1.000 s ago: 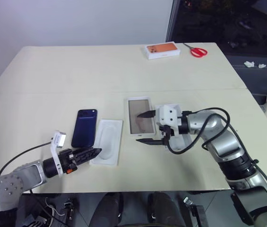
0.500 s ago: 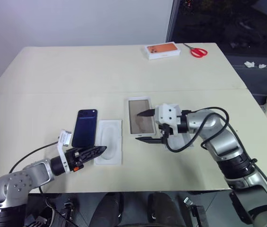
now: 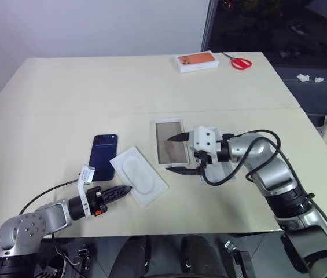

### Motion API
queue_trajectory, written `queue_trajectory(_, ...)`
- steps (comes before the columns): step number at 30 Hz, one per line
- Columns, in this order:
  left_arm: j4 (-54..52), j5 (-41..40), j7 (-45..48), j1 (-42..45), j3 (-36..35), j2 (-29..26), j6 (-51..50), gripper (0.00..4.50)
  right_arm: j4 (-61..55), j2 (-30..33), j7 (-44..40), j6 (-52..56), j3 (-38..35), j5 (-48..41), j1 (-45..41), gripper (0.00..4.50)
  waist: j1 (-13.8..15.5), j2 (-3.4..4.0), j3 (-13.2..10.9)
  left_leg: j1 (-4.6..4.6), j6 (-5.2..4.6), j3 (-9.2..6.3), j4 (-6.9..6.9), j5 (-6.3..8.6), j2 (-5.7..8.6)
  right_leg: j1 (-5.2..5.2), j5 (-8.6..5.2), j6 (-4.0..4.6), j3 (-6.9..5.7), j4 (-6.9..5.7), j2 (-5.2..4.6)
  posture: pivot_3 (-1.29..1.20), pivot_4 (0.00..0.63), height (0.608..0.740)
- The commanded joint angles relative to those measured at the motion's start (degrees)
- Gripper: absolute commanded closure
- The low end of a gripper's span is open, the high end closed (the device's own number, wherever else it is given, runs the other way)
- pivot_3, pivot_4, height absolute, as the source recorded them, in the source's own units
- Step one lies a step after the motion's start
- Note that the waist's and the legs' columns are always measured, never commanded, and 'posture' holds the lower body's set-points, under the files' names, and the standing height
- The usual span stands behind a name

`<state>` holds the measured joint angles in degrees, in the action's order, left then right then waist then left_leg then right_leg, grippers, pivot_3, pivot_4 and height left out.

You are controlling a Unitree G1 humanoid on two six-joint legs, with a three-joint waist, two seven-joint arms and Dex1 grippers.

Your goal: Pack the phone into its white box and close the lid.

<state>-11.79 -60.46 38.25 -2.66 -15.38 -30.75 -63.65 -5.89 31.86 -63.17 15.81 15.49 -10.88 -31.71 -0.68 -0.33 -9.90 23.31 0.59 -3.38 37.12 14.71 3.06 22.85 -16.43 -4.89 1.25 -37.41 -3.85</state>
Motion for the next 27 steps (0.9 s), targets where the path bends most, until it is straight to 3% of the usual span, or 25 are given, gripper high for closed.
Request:
queue_trajectory(1, 0.1, 1.0, -1.2, -0.7, 0.2, 0.4, 0.6, 3.41, -0.8, -0.1, 0.1, -1.2, -0.8, -0.2, -1.2, 0.00, 0.0, 0.00, 0.0, 0.00, 0.00, 0.00, 0.00, 0.00, 0.00, 0.00, 0.00, 0.00, 0.00, 0.00, 0.00, 0.00, 0.150, 0.740)
queue_trajectory(14, -0.1, -2.1, -7.8, 1.7, -1.2, 6.5, -0.4, 3.41, -1.3, -0.1, 0.6, -1.0, -1.0, -0.2, -1.1, 0.00, 0.1, 0.00, 0.0, 0.00, 0.00, -0.01, 0.02, 0.00, 0.01, -0.03, 0.00, 0.00, -0.01, 0.00, 0.00, 0.00, 0.150, 0.740)
queue_trajectory(18, 0.1, -2.3, -8.5, 1.2, -1.4, 7.0, -0.4, 4.49, -1.5, 0.0, 0.8, -0.9, -1.2, -0.3, -1.2, 0.00, 0.2, 0.06, 0.0, -0.01, 0.00, -0.01, 0.02, 0.00, 0.01, -0.06, 0.00, 0.00, -0.02, 0.01, 0.00, 0.00, 0.150, 0.740)
queue_trajectory(27, 0.7, -3.7, -8.7, 0.9, -1.9, 6.5, -0.4, 4.49, -1.3, 0.1, 1.0, -0.8, -1.5, -0.6, -1.4, 0.00, 0.1, 0.08, 0.1, -0.05, 0.00, -0.01, 0.01, 0.00, 0.01, -0.08, 0.00, 0.00, -0.02, 0.01, 0.00, 0.00, 0.150, 0.740)
